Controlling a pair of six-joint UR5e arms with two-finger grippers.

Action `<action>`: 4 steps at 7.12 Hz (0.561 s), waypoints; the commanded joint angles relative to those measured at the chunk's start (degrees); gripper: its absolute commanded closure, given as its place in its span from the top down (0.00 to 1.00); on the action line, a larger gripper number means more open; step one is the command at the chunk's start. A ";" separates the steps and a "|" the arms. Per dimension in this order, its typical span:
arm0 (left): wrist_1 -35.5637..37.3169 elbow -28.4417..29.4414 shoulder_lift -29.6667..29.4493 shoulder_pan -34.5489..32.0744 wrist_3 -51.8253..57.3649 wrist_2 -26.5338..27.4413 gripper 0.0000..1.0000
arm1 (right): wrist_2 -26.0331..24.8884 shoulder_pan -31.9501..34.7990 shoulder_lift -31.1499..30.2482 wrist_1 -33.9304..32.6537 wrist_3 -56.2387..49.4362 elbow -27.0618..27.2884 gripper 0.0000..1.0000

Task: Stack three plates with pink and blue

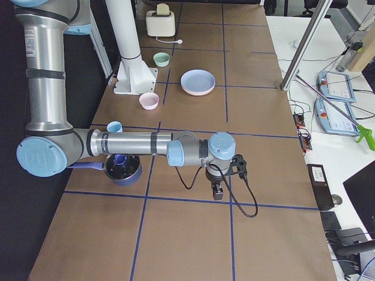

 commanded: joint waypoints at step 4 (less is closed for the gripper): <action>-1.11 -1.45 -0.04 -0.09 -2.45 0.05 1.00 | -0.05 0.00 -0.02 0.08 -0.07 0.08 1.00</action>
